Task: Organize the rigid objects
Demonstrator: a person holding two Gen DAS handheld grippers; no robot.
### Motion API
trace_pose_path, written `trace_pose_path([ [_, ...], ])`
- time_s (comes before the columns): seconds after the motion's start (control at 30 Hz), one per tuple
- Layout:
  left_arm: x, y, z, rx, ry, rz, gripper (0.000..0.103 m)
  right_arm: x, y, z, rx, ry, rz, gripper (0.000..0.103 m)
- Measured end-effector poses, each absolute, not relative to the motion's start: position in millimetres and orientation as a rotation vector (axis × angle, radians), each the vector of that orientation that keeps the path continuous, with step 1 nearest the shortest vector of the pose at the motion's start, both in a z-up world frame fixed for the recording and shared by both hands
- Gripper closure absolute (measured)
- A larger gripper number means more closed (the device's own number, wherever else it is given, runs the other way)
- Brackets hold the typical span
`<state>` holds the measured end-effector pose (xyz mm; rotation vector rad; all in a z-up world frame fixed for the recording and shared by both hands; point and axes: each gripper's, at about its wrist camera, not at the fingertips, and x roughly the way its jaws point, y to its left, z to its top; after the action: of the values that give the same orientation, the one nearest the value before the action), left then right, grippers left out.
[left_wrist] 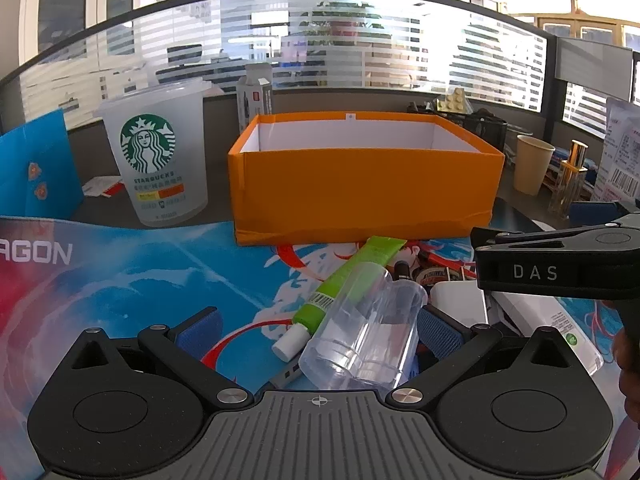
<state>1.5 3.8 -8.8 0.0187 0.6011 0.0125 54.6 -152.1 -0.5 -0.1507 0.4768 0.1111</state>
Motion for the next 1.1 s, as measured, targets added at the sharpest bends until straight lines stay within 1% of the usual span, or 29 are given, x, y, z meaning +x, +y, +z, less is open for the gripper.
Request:
trace_pose_path([
  [1.1,4.7,6.1,-12.7,0.039,0.586,-0.003,0.0,53.6,-150.2,-2.2,-0.159,0.478,0.146,0.0],
])
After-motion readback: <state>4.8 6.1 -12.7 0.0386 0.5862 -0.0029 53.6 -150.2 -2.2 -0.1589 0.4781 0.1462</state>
